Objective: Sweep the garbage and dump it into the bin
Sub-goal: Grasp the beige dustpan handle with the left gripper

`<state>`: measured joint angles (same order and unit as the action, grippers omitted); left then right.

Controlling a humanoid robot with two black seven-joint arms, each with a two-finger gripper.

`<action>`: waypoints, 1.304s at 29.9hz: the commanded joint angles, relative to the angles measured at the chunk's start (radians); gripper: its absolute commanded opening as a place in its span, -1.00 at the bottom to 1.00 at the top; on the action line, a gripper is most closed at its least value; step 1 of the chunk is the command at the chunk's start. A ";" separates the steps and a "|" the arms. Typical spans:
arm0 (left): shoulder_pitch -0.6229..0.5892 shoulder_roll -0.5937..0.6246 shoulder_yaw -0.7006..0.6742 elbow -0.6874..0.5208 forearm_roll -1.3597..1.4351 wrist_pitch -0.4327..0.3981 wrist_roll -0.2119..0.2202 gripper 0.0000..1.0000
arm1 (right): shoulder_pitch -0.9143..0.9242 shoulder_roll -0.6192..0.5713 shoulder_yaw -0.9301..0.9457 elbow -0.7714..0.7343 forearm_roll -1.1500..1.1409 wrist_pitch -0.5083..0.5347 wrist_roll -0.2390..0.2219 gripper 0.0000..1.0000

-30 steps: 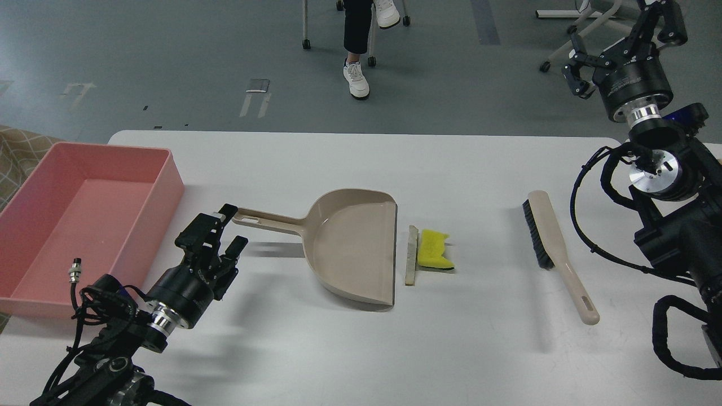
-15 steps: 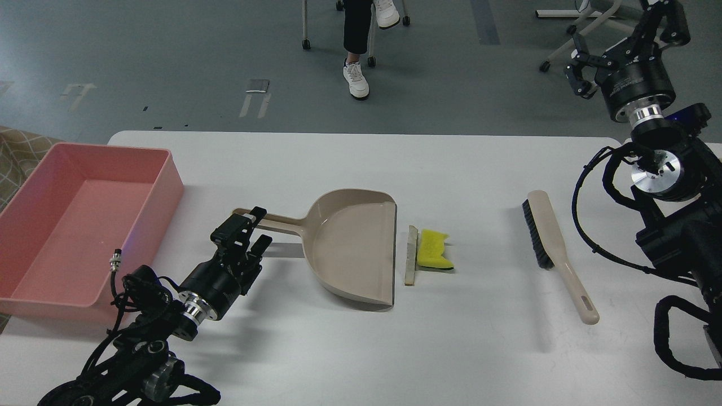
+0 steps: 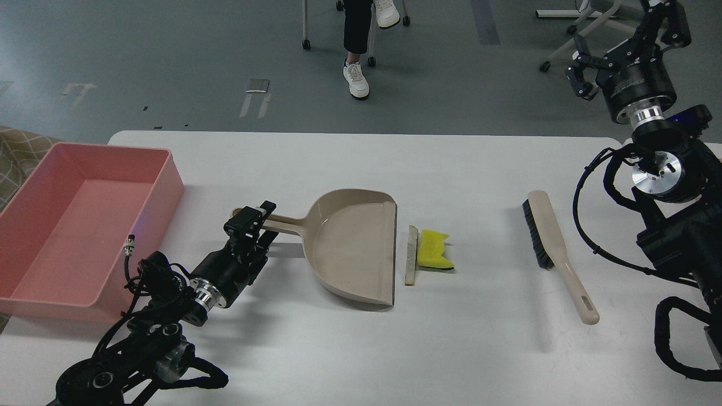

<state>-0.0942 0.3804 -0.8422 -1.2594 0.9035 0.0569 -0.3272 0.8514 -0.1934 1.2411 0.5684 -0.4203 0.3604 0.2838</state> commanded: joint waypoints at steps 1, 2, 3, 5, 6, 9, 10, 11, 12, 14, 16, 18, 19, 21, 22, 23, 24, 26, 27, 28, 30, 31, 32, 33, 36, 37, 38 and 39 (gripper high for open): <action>-0.012 -0.006 0.000 0.014 0.000 -0.002 0.000 0.42 | 0.000 0.000 0.000 0.001 0.000 0.000 -0.002 1.00; -0.015 -0.012 0.000 0.024 0.000 0.000 0.002 0.42 | -0.002 0.000 0.000 0.001 0.000 0.000 -0.002 1.00; -0.025 -0.020 0.002 0.035 0.000 0.000 0.002 0.42 | -0.002 0.000 0.000 0.001 0.000 0.000 -0.002 1.00; -0.039 -0.034 0.002 0.054 0.000 0.000 0.002 0.41 | -0.002 0.000 0.000 0.001 0.000 0.000 -0.002 1.00; -0.042 -0.038 0.002 0.057 0.000 0.000 0.002 0.41 | -0.002 0.000 0.000 0.001 0.000 0.000 0.000 1.00; -0.050 -0.058 0.000 0.058 0.000 0.001 0.017 0.40 | -0.002 -0.001 0.000 -0.001 0.000 0.000 0.000 1.00; -0.050 -0.061 0.000 0.058 -0.002 0.001 0.028 0.41 | -0.002 -0.001 0.000 -0.001 0.000 0.000 -0.002 1.00; -0.050 -0.066 0.000 0.055 -0.002 0.003 0.058 0.41 | -0.002 -0.001 0.000 -0.001 0.000 0.000 -0.002 1.00; -0.050 -0.067 -0.001 0.052 -0.002 0.003 0.078 0.41 | -0.002 -0.001 0.000 -0.001 0.000 0.000 -0.002 1.00; -0.048 -0.075 -0.003 0.043 -0.005 0.020 0.120 0.41 | -0.002 -0.001 0.000 -0.001 0.000 0.000 -0.002 1.00; -0.048 -0.078 -0.003 0.034 -0.008 0.035 0.134 0.41 | -0.002 -0.001 0.000 -0.001 0.000 0.000 -0.002 1.00; -0.048 -0.077 -0.003 0.032 -0.009 0.037 0.135 0.42 | -0.002 -0.001 0.000 -0.001 0.000 0.000 0.000 1.00; -0.048 -0.077 -0.005 0.032 -0.009 0.037 0.134 0.42 | -0.002 -0.001 0.000 -0.001 0.000 0.000 -0.002 1.00; -0.050 -0.072 -0.009 0.032 -0.011 0.047 0.135 0.42 | -0.005 -0.012 0.000 -0.001 0.000 0.000 0.000 1.00; -0.051 -0.072 -0.012 0.032 -0.011 0.055 0.135 0.42 | -0.005 -0.014 0.000 -0.001 0.000 0.000 -0.002 1.00; -0.051 -0.074 -0.015 0.034 -0.011 0.076 0.135 0.42 | -0.005 -0.015 0.000 -0.001 0.000 0.002 -0.002 1.00; -0.051 -0.074 -0.017 0.032 -0.011 0.090 0.135 0.43 | -0.005 -0.015 0.000 -0.001 0.000 0.002 -0.002 1.00; -0.051 -0.077 -0.017 0.032 -0.011 0.122 0.137 0.45 | -0.005 -0.017 0.000 -0.001 0.000 0.000 -0.002 1.00; -0.051 -0.078 -0.017 0.032 -0.011 0.129 0.137 0.46 | -0.005 -0.017 0.000 -0.001 0.000 0.000 -0.002 1.00; -0.051 -0.080 -0.017 0.031 -0.009 0.133 0.137 0.49 | -0.005 -0.017 0.000 0.001 0.000 0.000 0.000 1.00; -0.050 -0.081 -0.017 0.020 -0.008 0.135 0.137 0.54 | -0.005 -0.017 0.001 0.001 0.000 0.000 0.000 1.00; -0.047 -0.084 -0.017 0.008 -0.006 0.136 0.139 0.54 | -0.005 -0.017 0.001 0.001 0.000 0.000 -0.002 1.00; -0.047 -0.084 -0.017 0.005 -0.006 0.138 0.139 0.55 | -0.005 -0.017 0.001 0.001 0.000 0.002 0.000 1.00; -0.045 -0.084 -0.017 0.000 -0.006 0.141 0.140 0.56 | -0.005 -0.017 0.000 0.001 0.000 0.002 -0.002 1.00; -0.045 -0.083 -0.018 -0.009 -0.006 0.159 0.143 0.57 | -0.005 -0.017 0.001 0.001 0.000 0.000 -0.002 1.00; -0.045 -0.083 -0.018 -0.009 -0.005 0.175 0.149 0.57 | -0.005 -0.018 0.000 0.001 0.000 0.000 0.000 1.00; -0.045 -0.084 -0.017 -0.012 -0.002 0.193 0.149 0.57 | -0.005 -0.018 0.000 0.001 0.000 0.000 0.000 1.00; -0.045 -0.084 -0.017 -0.012 -0.002 0.193 0.149 0.57 | -0.005 -0.018 0.000 0.001 0.000 0.000 0.000 1.00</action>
<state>-0.1398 0.2968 -0.8603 -1.2680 0.8992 0.2270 -0.1812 0.8468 -0.2110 1.2416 0.5690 -0.4203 0.3616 0.2832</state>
